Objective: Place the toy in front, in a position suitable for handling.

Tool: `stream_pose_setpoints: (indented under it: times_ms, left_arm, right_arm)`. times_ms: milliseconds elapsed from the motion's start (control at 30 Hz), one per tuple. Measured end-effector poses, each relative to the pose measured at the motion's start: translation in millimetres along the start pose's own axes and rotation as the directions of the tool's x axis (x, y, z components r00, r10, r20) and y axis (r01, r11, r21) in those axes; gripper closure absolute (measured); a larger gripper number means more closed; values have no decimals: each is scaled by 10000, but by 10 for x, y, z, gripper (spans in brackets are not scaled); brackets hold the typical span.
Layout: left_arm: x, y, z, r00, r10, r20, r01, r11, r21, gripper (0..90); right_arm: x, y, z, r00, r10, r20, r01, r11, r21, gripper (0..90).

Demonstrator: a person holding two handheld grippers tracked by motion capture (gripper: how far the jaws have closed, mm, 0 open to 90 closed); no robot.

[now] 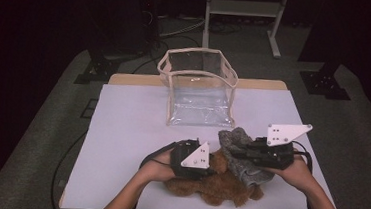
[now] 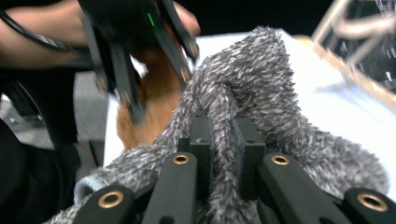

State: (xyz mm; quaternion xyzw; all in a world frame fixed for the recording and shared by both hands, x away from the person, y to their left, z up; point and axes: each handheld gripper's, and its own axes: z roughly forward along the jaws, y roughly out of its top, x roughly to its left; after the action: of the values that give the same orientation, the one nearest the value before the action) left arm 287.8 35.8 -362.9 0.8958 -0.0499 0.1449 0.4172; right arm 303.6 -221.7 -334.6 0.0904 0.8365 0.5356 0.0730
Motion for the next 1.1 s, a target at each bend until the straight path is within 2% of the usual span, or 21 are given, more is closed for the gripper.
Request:
stream_pose_setpoints:
  times_ms: [100, 167, 233, 300, 433, 567, 633, 700, 767, 833, 967, 1100]
  left_arm:
    - [-10, -5, -9, 9999, 95, 50, -96, 9999, 66, 603]
    - [-13, -14, -12, 10000, 60, 60, -60, 10000, 36, 603]
    - [-6, -17, -16, 9999, 108, 44, -108, 9999, 60, 602]
    - [-1, -16, -12, 9999, 91, 62, -92, 9999, 53, 602]
    - [18, -17, -3, 9998, -102, 177, 102, 9999, -17, 601]
    - [45, -14, -1, 9998, -148, 150, 146, 9999, 82, 600]
    - [57, -13, 4, 9997, -212, 111, 212, 9998, 58, 601]
    - [80, -20, -6, 9995, -308, 43, 307, 9995, 100, 601]
    - [97, -40, -24, 9992, -393, -36, 394, 9992, 92, 602]
    - [119, -68, -58, 9984, -547, -154, 548, 9985, 90, 602]
    - [162, -117, -115, 9954, -884, -359, 885, 9961, -2, 603]
    - [209, -160, -133, 9923, -1190, -343, 1194, 9928, 81, 608]
  right_arm:
    - [21, 77, 133, 9990, -407, -173, 412, 9986, 340, 800]
    - [-4, 39, 159, 9992, -333, -207, 343, 9983, 470, 800]
    - [-41, -35, 122, 9999, -46, -162, 54, 9987, 515, 800]
    - [-88, -145, 41, 9995, 294, 117, -301, 9972, 689, 800]
    - [-130, -231, -53, 9974, 302, 651, -383, 9913, 1263, 799]
    - [-75, -94, -21, 9987, -83, 500, 37, 9959, 900, 799]
    - [-45, 3, 16, 9995, -260, 194, 249, 9979, 592, 799]
    - [-17, 49, 50, 9994, -336, -15, 337, 9983, 485, 799]
    - [-1, 50, 78, 9988, -488, 18, 485, 9968, 643, 799]
    - [-32, -25, 79, 9997, -257, 55, 252, 9975, 664, 799]
    - [-124, -257, 27, 9982, 409, 428, -450, 9940, 997, 797]
    - [-146, -292, -18, 9965, 412, 727, -494, 9923, 1137, 797]
